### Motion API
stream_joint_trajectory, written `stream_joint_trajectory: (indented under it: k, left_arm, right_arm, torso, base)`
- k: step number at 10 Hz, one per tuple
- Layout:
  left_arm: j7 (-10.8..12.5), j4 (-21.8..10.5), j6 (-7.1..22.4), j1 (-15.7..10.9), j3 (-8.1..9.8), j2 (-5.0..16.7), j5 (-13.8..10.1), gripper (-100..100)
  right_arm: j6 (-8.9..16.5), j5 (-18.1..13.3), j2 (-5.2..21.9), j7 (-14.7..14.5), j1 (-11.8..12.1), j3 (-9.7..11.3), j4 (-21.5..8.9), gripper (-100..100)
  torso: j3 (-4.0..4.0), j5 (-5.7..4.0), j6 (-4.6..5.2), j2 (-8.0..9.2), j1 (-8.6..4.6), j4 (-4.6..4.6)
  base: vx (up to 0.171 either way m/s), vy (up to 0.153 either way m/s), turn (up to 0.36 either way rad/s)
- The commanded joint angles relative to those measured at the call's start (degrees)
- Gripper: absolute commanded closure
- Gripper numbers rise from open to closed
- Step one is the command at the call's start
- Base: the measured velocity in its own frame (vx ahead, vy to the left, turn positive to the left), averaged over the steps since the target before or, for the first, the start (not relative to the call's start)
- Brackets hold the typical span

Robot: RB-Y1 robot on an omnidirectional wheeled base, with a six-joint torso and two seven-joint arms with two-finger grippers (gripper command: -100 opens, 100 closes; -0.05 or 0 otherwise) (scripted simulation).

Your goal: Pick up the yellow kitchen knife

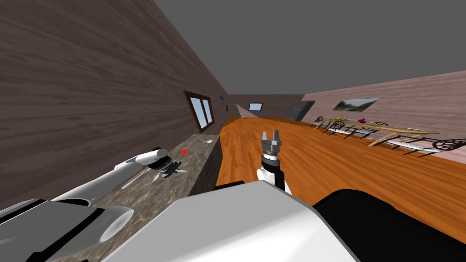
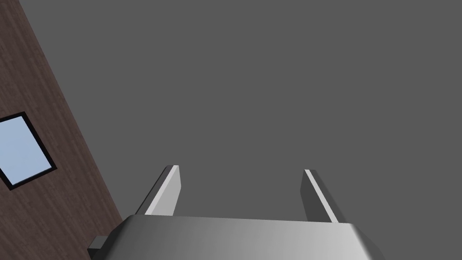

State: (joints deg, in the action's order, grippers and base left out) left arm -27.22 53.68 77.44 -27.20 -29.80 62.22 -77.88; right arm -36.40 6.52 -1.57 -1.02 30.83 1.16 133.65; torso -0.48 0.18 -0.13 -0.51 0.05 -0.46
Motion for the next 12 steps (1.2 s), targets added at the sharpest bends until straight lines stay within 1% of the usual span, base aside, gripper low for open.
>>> stream_joint_trajectory:
  k: [1, 2, 3, 4, 6, 7, 8, 9, 10, 12]
  left_arm:
    - [-2.9, -2.9, 1.3, -1.3, 1.77, -0.7, 1.8, 100]
    - [-3.2, -3.8, 1.3, -1.3, 1.77, -0.7, 1.8, 100]
    - [-5.1, -5.6, 1.9, -2.2, 3.17, -1.2, 3.1, 100]
    - [-5.2, -6.6, 1.9, -2.2, 3.17, -1.2, 3.1, 100]
    - [-9.1, -10.8, 3.2, -4.1, 5.99, -2.2, 5.7, 100]
    - [-9.4, -12.0, 3.2, -4.1, 5.99, -2.2, 5.7, 100]
    - [-9.4, -12.0, 3.2, -4.1, 5.99, -2.2, 5.7, 100]
    - [-11.5, -14.1, 3.8, -5.0, 7.4, -2.7, 6.9, 100]
    - [-11.5, -14.6, 3.8, -5.0, 7.4, -2.7, 6.9, 100]
    - [-15.2, -18.8, 5.1, -6.9, 10.21, -3.6, 9.5, 100]
  right_arm:
    - [0.0, 0.0, 0.0, 0.0, 0.0, 0.0, 0.0, 0]
    - [0.0, 0.0, 0.0, 0.0, 0.0, 0.0, 0.0, 0]
    - [0.0, 0.0, 0.0, 0.0, 0.0, 0.0, 0.0, 0]
    - [0.0, 0.0, 0.0, 0.0, 0.0, 0.0, 0.0, 0]
    - [0.0, 0.0, 0.0, 0.0, 0.0, 0.0, 0.0, 0]
    - [0.0, 0.0, 0.0, 0.0, 0.0, 0.0, 0.0, 0]
    - [0.0, 0.0, 0.0, 0.0, 0.0, 0.0, 0.0, 0]
    - [0.0, 0.0, 0.0, 0.0, 0.0, 0.0, 0.0, 0]
    - [0.0, 0.0, 0.0, 0.0, 0.0, 0.0, 0.0, 0]
    - [0.0, 0.0, 0.0, 0.0, 0.0, 0.0, 0.0, 0]
  torso:
    - [0.0, 0.0, 0.0, 0.0, 0.0, 0.0]
    - [0.01, -0.03, 0.05, -0.03, -0.06, 0.04]
    - [0.02, 0.0, 0.08, 0.0, -0.04, 0.04]
    - [0.05, -0.01, 0.08, 0.02, -0.02, 0.08]
    - [0.09, 0.01, 0.09, 0.06, -0.01, 0.11]
    - [0.11, 0.01, 0.11, 0.08, -0.03, 0.14]
    - [0.13, 0.04, 0.11, 0.12, -0.01, 0.15]
    - [0.16, 0.07, 0.14, 0.14, 0.01, 0.17]
    - [0.18, 0.07, 0.16, 0.16, -0.02, 0.2]
    - [0.21, 0.08, 0.18, 0.2, -0.09, 0.23]
  base:
    - [0.014, -0.017, 0.048]
    - [0.004, -0.005, 0.015]
    - [0.0, 0.0, 0.0]
    - [0.0, 0.0, 0.0]
    - [0.007, -0.009, 0.031]
    - [0.008, -0.009, 0.014]
    - [0.0, 0.0, 0.0]
    - [-0.001, -0.017, -0.006]
    - [0.0, -0.027, -0.004]
    - [0.0, -0.044, 0.0]
